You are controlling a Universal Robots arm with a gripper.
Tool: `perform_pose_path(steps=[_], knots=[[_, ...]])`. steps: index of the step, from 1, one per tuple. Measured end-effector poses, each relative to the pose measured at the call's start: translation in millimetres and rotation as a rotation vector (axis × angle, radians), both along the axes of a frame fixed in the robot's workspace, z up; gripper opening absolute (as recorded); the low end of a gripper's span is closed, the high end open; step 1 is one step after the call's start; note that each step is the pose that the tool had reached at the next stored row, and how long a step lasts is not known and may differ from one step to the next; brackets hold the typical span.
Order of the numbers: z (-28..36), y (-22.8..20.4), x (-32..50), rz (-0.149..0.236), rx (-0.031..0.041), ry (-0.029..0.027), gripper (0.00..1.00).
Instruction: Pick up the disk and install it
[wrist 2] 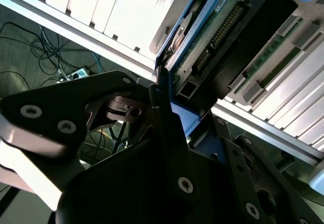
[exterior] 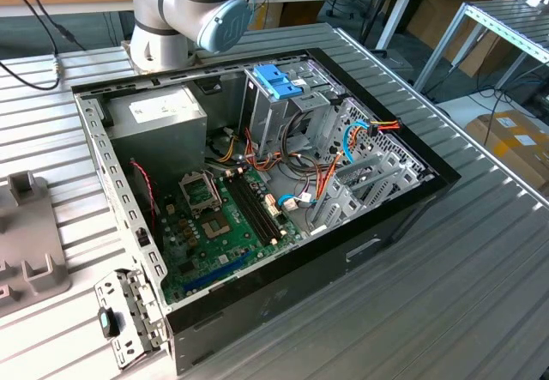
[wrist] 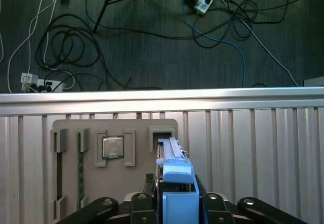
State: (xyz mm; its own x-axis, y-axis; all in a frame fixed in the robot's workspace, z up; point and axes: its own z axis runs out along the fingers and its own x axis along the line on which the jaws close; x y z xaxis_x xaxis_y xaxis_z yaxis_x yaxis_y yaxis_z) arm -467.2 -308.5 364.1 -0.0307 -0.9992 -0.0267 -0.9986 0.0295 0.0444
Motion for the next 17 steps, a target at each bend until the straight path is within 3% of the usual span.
perform_pose_path(steps=[17], knots=[[9.9,0.0,0.0,0.0,0.0,0.0,0.37]])
